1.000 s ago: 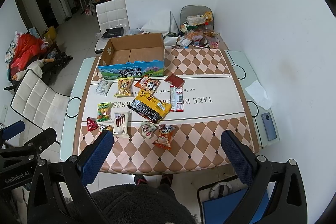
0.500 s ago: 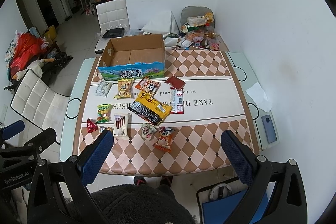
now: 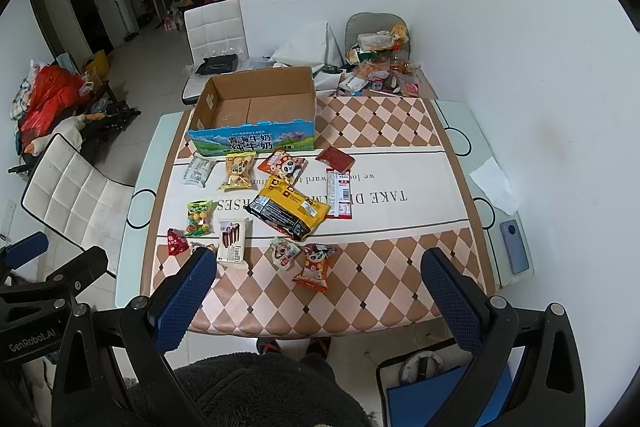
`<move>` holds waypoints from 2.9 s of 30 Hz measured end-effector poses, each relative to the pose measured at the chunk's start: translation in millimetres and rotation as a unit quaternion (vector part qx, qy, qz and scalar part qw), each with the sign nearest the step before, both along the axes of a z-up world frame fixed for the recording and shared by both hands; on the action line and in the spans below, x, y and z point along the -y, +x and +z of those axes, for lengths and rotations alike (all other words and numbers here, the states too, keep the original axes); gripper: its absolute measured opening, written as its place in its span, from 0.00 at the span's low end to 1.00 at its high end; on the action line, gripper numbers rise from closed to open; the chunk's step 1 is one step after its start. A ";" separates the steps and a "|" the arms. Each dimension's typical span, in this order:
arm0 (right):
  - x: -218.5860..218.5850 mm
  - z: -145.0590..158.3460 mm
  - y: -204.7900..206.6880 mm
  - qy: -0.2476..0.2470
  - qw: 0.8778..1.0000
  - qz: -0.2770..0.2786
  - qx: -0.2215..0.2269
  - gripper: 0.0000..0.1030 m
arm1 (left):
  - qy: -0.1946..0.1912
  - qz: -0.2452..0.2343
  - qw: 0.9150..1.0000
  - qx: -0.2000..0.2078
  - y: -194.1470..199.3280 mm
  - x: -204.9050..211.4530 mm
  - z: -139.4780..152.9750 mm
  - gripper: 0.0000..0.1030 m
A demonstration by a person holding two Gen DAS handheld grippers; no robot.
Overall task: Organize snacks
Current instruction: 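Grasp the white Franzzi biscuit pack with left gripper while right grasps yellow-black noodle bag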
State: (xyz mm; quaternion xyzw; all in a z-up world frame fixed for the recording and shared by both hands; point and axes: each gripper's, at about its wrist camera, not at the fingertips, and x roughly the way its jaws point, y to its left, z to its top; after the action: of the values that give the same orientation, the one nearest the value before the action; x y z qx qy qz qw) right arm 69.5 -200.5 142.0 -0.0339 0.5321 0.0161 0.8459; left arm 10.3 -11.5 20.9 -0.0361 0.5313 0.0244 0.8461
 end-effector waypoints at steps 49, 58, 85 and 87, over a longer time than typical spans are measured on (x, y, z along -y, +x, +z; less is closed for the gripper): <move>-113.2 -483.9 242.1 -0.096 0.865 0.336 -0.359 1.00 | 0.004 0.117 0.942 -0.314 164.1 -17.6 -370.5 0.91; -68.6 -513.6 242.2 -0.061 0.901 0.193 -0.384 0.90 | 0.010 0.110 0.937 -0.330 170.9 -15.3 -379.7 0.91; 2.8 -544.0 216.0 0.012 0.907 0.078 -0.414 0.92 | 0.027 0.076 0.927 -0.367 159.3 -1.8 -394.2 0.55; 0.9 -545.5 214.6 0.003 0.907 0.085 -0.413 0.92 | 0.029 0.079 0.927 -0.365 147.5 -5.7 -392.1 0.54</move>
State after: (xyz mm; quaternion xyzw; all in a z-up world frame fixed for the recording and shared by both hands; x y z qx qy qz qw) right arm 284.1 -201.5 -403.5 -0.0671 0.8289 0.1020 0.5459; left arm 157.8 -5.8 -371.3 -0.0422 0.7976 0.1185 0.5899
